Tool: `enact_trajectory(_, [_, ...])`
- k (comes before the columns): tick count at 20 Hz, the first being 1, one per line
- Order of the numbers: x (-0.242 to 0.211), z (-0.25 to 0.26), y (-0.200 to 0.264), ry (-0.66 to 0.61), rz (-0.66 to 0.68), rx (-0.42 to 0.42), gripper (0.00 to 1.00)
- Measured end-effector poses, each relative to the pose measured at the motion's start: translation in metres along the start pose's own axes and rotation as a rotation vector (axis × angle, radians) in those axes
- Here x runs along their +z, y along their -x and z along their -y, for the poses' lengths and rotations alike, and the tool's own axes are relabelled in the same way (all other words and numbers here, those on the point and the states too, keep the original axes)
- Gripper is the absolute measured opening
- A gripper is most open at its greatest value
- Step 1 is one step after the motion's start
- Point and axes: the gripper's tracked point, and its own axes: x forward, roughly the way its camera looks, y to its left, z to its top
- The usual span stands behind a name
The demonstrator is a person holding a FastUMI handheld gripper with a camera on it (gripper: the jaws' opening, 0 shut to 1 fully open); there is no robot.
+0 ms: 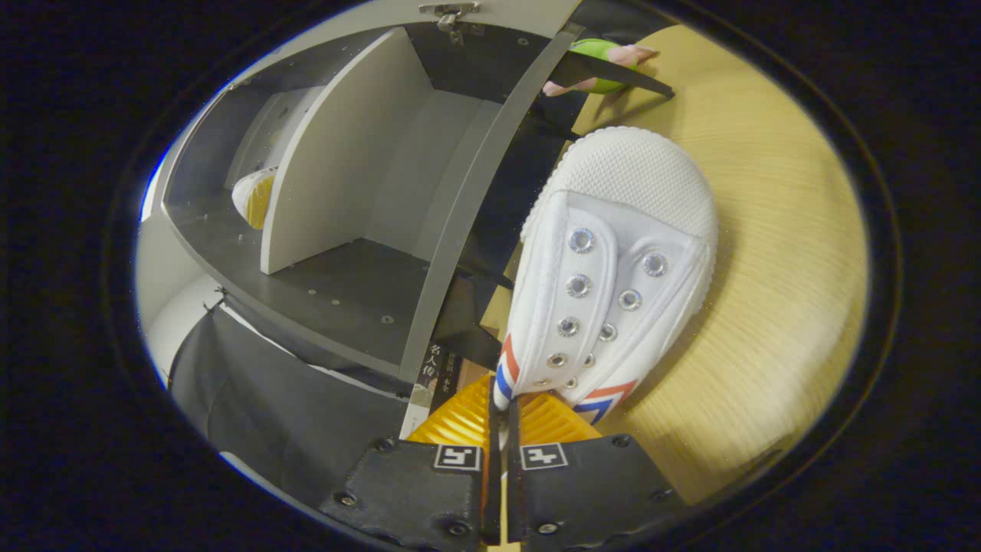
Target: Open the shoe cabinet door, grab the shoes and put them into the shoe cabinet, then close the shoe cabinet door.
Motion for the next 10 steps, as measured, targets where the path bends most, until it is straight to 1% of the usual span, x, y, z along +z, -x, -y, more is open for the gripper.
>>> enact_trajectory(2, [-0.002, 0.0, 0.003, 0.049, -0.016, 0.009, 0.03])
enact_trajectory(4, [-0.007, -0.003, 0.016, 0.165, -0.021, -0.01, 0.03])
enact_trajectory(6, [-0.007, -0.005, 0.034, 0.298, 0.029, -0.02, 0.03])
enact_trajectory(8, [-0.002, -0.017, 0.045, 0.373, 0.074, 0.01, 0.03])
enact_trajectory(10, [0.0, -0.02, 0.057, 0.475, 0.12, 0.022, 0.03])
